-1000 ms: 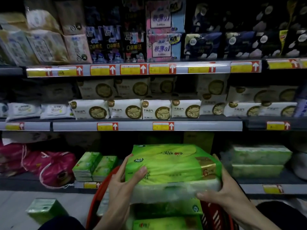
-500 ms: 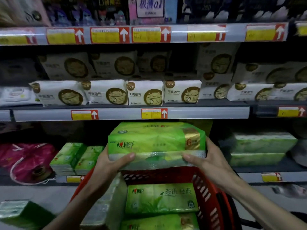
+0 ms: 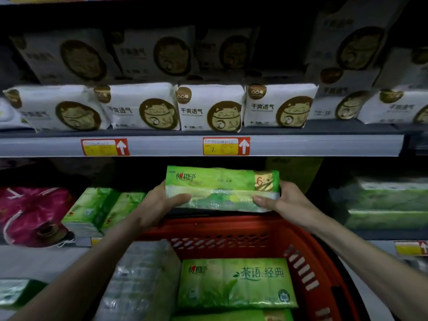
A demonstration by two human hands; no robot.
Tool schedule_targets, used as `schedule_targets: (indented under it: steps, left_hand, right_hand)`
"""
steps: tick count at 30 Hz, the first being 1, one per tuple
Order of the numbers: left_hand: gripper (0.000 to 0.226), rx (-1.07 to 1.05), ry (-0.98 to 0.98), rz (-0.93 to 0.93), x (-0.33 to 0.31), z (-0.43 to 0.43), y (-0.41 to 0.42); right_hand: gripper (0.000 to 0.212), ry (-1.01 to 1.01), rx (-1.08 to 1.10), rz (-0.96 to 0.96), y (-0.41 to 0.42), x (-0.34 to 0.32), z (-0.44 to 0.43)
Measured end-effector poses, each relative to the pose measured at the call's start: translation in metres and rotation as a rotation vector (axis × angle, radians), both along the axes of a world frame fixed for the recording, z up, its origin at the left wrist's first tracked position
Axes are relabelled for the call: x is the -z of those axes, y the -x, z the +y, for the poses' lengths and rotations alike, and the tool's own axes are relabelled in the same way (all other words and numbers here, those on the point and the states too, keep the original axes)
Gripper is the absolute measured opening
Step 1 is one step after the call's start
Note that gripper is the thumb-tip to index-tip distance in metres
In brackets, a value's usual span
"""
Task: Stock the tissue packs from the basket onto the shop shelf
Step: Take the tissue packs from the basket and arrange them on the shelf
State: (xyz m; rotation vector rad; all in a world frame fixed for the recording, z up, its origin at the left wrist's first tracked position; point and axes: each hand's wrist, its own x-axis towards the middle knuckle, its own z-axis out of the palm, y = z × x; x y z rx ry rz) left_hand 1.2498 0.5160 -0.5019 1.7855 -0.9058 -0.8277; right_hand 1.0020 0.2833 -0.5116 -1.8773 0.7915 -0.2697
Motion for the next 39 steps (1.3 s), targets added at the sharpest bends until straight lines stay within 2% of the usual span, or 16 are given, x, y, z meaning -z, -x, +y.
schedule_targets:
  steps: [3,8,11,15,16,20,22,25,27,30,33,35,39]
  left_hand:
    - [0.070,0.001,-0.080,-0.007,0.009,-0.014,-0.016]
    - [0.082,0.045,-0.348,0.098,0.025,-0.026,-0.035]
    - [0.084,0.051,-0.426,0.190,0.030,-0.037,-0.047]
    - [0.053,-0.025,-0.376,0.322,0.035,-0.056,-0.053]
    - [0.053,-0.067,-0.368,0.344,0.036,-0.061,-0.053]
    - [0.083,-0.185,-0.274,0.411,0.047,-0.074,-0.060]
    - [0.068,-0.199,-0.255,0.395,0.049,-0.076,-0.062]
    - [0.024,-0.267,-0.205,0.365,0.057,-0.081,-0.065]
    - [0.010,-0.275,-0.194,0.344,0.061,-0.083,-0.063]
    - [0.012,-0.299,-0.190,0.307,0.065,-0.083,-0.061]
    - [0.030,-0.280,-0.210,0.421,0.059,-0.080,-0.057]
    - [0.041,-0.264,-0.248,0.406,0.047,-0.076,-0.052]
    - [0.060,-0.251,-0.408,0.057,0.029,-0.061,-0.051]
  right_hand:
    - [0.062,0.028,0.049,0.078,-0.016,0.015,-0.009]
    - [0.060,0.084,0.101,0.292,-0.024,0.025,-0.017]
    - [0.066,0.064,0.119,0.314,-0.034,0.032,-0.027]
    - [0.065,0.034,0.155,0.307,-0.053,0.034,-0.039]
    - [0.065,0.025,0.164,0.297,-0.057,0.035,-0.041]
    - [0.086,-0.029,0.250,0.257,-0.066,0.033,-0.042]
    - [0.082,-0.024,0.275,0.242,-0.066,0.035,-0.044]
    - [0.074,-0.004,0.284,0.246,-0.067,0.041,-0.044]
    - [0.075,-0.003,0.266,0.275,-0.069,0.039,-0.042]
    - [0.074,0.005,0.238,0.303,-0.072,0.037,-0.042]
    - [0.084,-0.010,0.202,0.316,-0.069,0.031,-0.038]
    - [0.089,0.005,0.196,0.331,-0.066,0.026,-0.034]
    - [0.087,0.078,0.239,0.388,-0.057,0.016,-0.024]
